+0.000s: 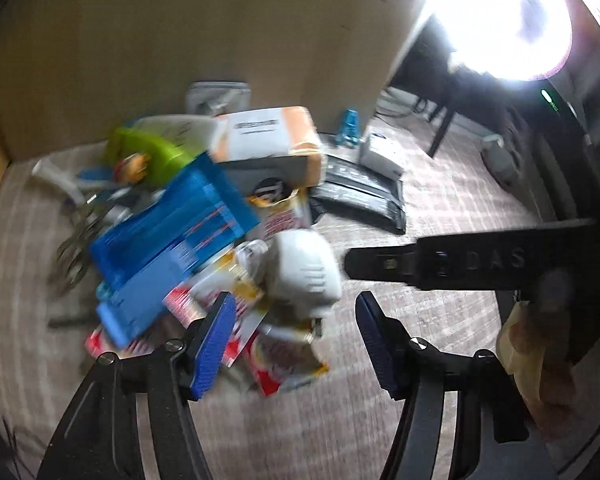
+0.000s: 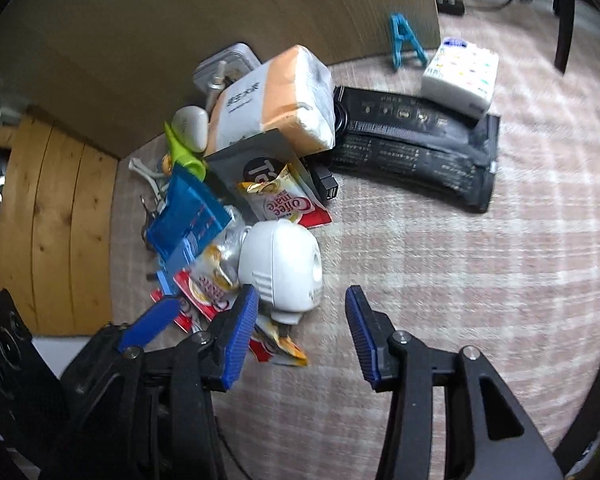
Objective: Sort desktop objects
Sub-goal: 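Grasp the white round device with the right gripper while the left grasps the black pouch, then carry the white device and black pouch to the tray and release both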
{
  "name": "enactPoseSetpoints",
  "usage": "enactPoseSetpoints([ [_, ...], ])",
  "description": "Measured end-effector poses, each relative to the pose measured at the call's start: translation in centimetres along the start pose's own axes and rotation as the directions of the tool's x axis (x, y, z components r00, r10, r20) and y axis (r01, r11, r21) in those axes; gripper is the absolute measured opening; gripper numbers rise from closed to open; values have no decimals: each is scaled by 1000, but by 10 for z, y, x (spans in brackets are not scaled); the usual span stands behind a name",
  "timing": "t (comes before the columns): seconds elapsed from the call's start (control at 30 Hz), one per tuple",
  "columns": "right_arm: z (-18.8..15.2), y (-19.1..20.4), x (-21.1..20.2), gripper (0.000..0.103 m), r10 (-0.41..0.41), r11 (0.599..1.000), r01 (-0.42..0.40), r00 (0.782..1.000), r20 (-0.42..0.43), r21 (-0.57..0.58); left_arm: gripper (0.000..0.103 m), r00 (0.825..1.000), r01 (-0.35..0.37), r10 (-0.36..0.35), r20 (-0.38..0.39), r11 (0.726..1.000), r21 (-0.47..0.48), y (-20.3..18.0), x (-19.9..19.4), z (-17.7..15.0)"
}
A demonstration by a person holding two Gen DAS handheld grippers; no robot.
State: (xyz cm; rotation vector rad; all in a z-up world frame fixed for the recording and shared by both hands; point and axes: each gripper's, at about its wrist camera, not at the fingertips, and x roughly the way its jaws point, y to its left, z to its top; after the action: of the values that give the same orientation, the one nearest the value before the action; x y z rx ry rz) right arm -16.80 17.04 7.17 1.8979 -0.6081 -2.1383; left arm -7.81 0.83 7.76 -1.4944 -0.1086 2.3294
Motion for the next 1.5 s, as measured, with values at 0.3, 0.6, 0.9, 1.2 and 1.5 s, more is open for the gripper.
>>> enactPoseSetpoints([
  [0.3, 19, -5, 27, 46, 59, 998, -58, 996, -72, 12, 60, 998, 15, -12, -65, 998, 58, -8, 45, 18],
  [0.6, 22, 3, 42, 54, 126, 992, -127, 985, -115, 0, 45, 991, 98, -98, -92, 995, -3, -1, 65, 19],
  [0.9, 8, 9, 41, 53, 98, 994, -101, 991, -90, -27, 40, 989, 115, -118, -94, 993, -35, -5, 64, 9],
  [1.2, -17, -14, -10, 53, 132, 991, -133, 990, -45, -27, 38, 989, 136, -136, -59, 991, 2, -47, 35, 0],
  [1.5, -67, -73, -83, 53, 120, 992, -122, 990, 78, 30, 38, 981, 189, -183, -57, 974, 123, -133, 16, -16],
])
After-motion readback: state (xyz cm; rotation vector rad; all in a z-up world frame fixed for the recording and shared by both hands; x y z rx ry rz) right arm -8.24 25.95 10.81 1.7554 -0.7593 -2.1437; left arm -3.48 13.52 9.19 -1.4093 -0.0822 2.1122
